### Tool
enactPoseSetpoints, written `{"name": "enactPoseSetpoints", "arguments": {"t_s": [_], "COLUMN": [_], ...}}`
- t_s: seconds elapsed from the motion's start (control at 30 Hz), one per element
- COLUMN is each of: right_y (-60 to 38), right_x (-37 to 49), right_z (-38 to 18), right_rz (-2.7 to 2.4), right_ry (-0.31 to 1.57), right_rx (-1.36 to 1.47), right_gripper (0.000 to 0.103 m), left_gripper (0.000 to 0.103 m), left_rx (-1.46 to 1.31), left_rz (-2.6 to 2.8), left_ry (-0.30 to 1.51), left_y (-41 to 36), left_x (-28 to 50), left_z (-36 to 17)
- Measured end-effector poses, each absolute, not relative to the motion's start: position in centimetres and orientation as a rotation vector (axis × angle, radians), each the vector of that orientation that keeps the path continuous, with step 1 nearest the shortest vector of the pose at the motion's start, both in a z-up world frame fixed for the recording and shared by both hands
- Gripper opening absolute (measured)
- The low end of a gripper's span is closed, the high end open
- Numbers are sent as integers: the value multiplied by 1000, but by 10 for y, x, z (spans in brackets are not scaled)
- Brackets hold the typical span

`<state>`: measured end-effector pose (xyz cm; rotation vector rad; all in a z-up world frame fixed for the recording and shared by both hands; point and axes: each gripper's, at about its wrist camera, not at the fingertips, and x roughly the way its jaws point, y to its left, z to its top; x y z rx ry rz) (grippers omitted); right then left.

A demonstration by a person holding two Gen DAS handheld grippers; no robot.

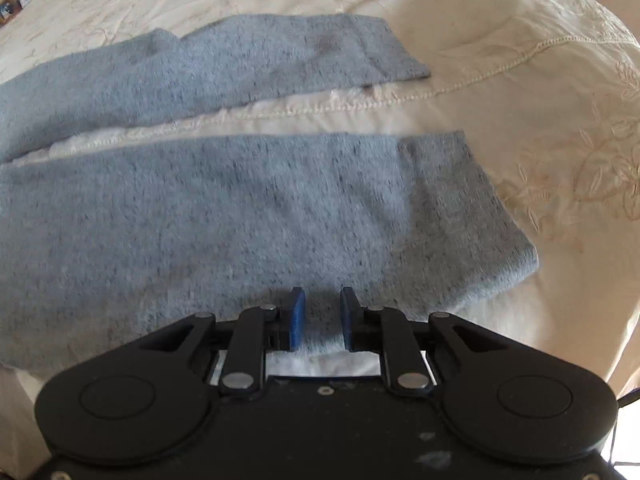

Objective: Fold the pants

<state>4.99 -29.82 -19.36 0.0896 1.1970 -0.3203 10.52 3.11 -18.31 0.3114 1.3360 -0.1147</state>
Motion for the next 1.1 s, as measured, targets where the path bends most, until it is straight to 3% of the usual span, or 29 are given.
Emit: {"name": "enactPoseSetpoints", "arguments": {"t_s": [0.17, 0.43, 0.6, 0.77, 1.1], "right_y": [-322, -351, -360, -369, -376], "right_x": [52, 119, 186, 255, 359], "right_z": [-184, -103, -76, -76, -148], "right_rz": [-394, -394, -385, -416, -541], "right_ry": [1224, 1076, 1051, 1081, 1157], "right_rx": [197, 238, 269, 377, 626], "right_gripper": [16, 19, 24, 26, 26], "left_gripper": [60, 60, 60, 61, 61], "left_rx": [202, 179, 145, 141, 188], "left_rz": [-49, -55, -52, -31, -14], "left_ry": [1382, 1129, 996, 965, 1091], "left_y": [44, 39, 35, 27, 23], "left_x": [132, 207, 255, 259, 252], "left_z": [-162, -55, -17, -19, -56]}}
